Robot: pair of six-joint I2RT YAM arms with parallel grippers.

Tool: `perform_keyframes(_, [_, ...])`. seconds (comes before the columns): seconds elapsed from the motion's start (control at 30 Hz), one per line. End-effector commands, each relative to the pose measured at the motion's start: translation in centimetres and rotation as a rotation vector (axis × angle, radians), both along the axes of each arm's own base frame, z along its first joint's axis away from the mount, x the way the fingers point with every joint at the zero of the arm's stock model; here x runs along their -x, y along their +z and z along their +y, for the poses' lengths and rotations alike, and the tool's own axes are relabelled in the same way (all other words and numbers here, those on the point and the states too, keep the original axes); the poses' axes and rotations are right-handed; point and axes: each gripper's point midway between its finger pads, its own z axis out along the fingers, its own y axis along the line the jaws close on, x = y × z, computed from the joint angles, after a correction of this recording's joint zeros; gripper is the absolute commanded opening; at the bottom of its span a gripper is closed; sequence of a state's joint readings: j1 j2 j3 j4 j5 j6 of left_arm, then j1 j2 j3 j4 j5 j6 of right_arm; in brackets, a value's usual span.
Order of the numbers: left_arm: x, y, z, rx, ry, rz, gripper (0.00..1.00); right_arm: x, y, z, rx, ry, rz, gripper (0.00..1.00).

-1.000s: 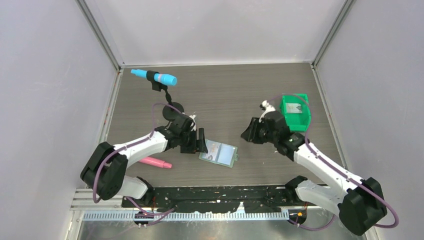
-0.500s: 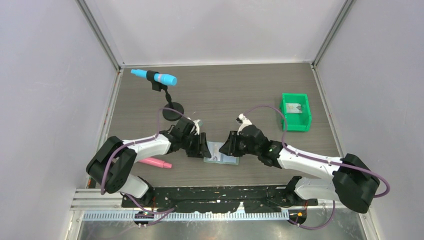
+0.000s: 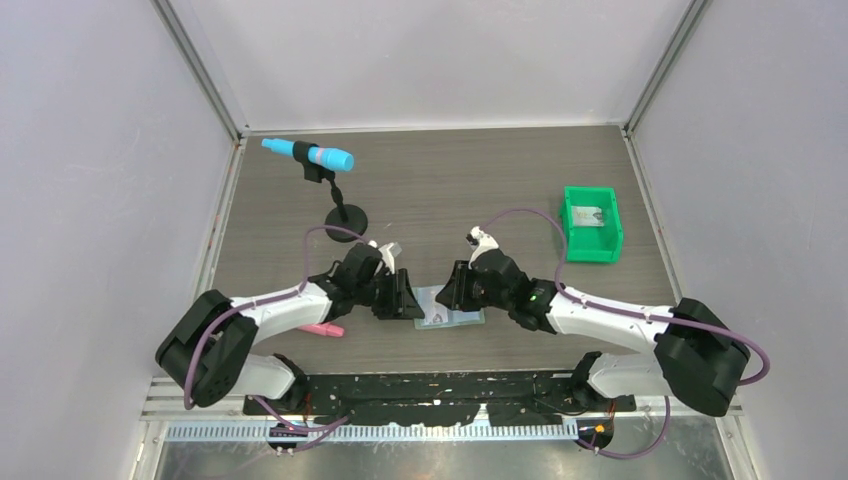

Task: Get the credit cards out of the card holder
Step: Remove the credit card from the card holder.

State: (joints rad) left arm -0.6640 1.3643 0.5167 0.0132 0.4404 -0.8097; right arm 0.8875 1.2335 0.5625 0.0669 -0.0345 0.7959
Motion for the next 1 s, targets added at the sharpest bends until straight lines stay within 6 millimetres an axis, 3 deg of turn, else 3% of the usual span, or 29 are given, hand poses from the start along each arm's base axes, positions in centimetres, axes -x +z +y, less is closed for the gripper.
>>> perform_keyframes(0.0, [-1.2, 2.6, -1.0, 0.056, 0.015, -0.057, 0.39, -1.5, 1.7, 0.5, 0.023, 0.017, -0.090, 0.32])
perform_keyframes(0.1, [-1.4, 3.4, -1.8, 0.089, -0.002, -0.060, 0.23, -1.6, 1.8, 0.3, 0.051, 0.032, -0.102, 0.32])
perform_keyframes(0.37, [-2.4, 2.9, -2.7, 0.102, -0.018, -0.073, 0.00, -1.8, -0.1, 0.0, 0.088, 0.043, -0.075, 0.32])
perform_keyframes(0.7, [-2.3, 0.4, -2.7, 0.071, -0.031, -0.039, 0.00, -2.0, -2.4, -0.1, 0.077, 0.051, -0.025, 0.31])
perform_keyframes(0.97, [-2.5, -1.3, -1.3, -0.031, -0.015, -0.046, 0.00, -2.3, -3.3, -0.6, 0.079, 0.040, -0.003, 0.30])
